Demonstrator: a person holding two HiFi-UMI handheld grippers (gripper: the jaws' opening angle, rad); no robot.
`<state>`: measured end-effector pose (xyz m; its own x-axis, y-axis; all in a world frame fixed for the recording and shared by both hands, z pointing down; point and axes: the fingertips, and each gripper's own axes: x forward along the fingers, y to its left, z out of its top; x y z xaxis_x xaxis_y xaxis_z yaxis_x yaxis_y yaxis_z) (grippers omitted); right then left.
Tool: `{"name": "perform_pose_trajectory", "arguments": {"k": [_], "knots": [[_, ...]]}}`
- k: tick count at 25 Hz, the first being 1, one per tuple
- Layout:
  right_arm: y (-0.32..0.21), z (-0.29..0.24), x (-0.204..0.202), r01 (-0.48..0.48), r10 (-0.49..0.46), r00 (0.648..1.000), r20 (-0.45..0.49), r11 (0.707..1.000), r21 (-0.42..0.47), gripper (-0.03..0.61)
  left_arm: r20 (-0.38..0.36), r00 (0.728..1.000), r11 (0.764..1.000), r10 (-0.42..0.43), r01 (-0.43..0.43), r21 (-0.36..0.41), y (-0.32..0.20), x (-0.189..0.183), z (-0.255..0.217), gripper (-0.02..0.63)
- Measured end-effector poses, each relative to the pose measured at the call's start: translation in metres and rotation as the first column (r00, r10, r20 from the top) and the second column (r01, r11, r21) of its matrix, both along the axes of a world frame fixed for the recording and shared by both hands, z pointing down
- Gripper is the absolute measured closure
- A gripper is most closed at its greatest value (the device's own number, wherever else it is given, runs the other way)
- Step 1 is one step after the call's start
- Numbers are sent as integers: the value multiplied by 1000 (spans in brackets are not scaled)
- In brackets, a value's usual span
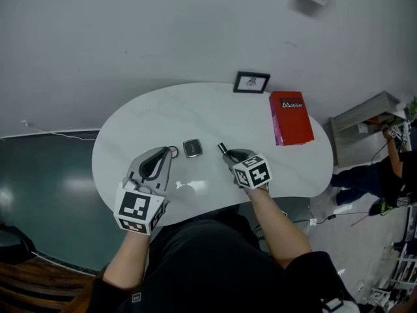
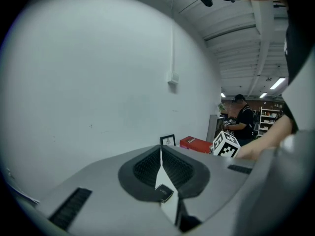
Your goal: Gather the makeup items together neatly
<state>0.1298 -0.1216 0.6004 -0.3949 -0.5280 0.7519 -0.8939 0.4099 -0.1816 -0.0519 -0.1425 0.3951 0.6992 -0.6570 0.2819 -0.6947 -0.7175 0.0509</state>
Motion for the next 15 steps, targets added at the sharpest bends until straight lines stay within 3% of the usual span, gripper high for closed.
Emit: {"name": "perform_pose_trajectory", "arguments": {"k": [6,15], "knots": [[-1,0,-36,-25,25,1000,-5,1000,-6,475,-13,1000,999,7,-7,-33,-1,-39,11,594],[-22,31,-34,-82,82,997,-3,995,-64,475,-24,1000,997,-3,1,-82,-8,-48,23,594]]}}
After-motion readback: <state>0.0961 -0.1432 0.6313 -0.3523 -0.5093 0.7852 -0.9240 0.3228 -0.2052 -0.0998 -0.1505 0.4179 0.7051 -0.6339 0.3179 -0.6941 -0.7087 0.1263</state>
